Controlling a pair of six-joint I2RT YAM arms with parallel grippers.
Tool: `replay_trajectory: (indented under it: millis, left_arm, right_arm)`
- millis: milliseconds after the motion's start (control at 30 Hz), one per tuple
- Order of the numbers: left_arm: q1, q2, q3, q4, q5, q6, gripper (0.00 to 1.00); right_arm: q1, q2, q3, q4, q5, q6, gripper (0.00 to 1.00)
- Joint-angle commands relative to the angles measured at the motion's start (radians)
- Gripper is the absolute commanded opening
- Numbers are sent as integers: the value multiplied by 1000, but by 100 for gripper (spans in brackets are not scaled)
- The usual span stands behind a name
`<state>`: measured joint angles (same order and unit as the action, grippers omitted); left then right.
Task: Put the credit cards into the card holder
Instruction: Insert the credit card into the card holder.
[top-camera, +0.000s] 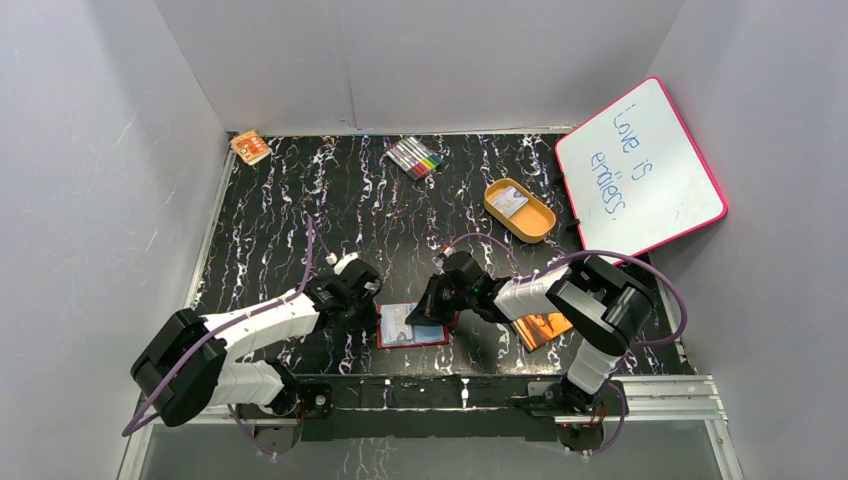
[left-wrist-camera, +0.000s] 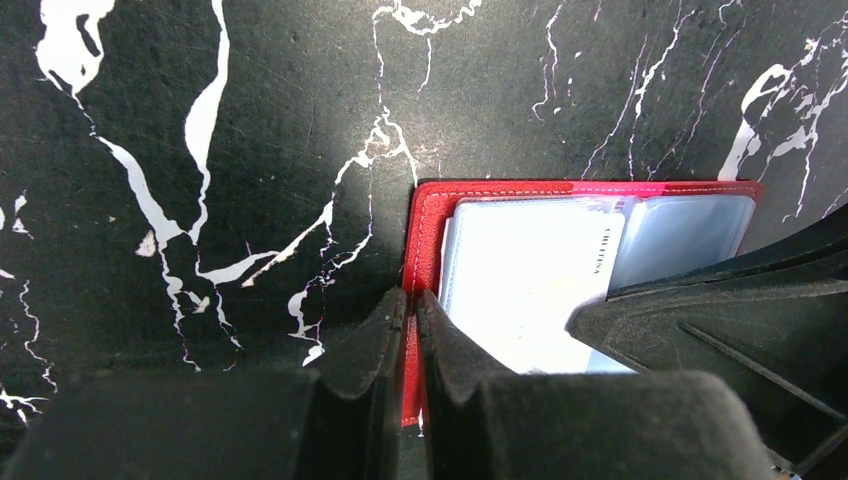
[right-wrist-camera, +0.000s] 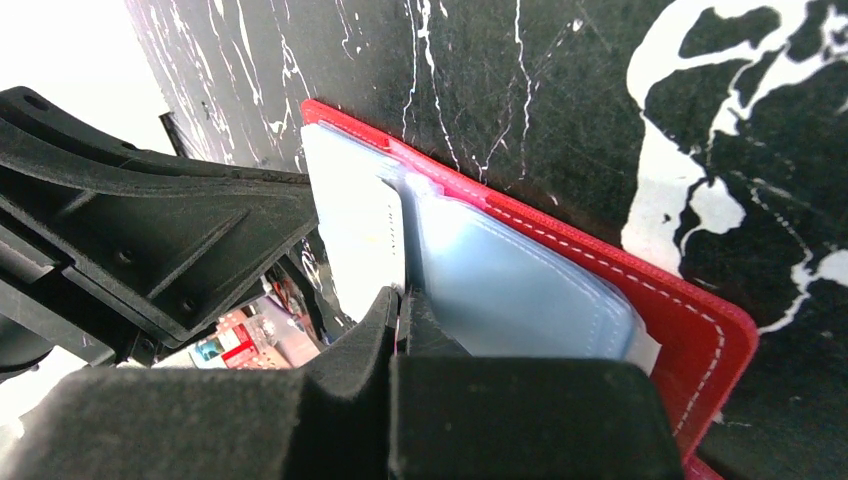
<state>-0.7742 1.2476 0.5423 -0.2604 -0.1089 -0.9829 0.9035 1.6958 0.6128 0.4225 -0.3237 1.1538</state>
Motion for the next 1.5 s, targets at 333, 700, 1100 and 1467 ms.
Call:
replay_trajectory:
  millis: [333,700,1100,1467]
  left_arm:
    - [-5,0,-61,-77,34,-8,6]
    - [-5,-7,-58,-76,37,-11,5]
    - [-5,-19,-64,-68,41,-9,5]
    - [-5,-91,-15,-166,-39,7,21]
  right_arm:
    - [15,-59,7,13,10,-46,35]
    - [26,-27,73,-59,-18,-76,50]
    - [49,8,124,-88,-27,-82,49]
    - [51,-69,222,-353,62,-188,72]
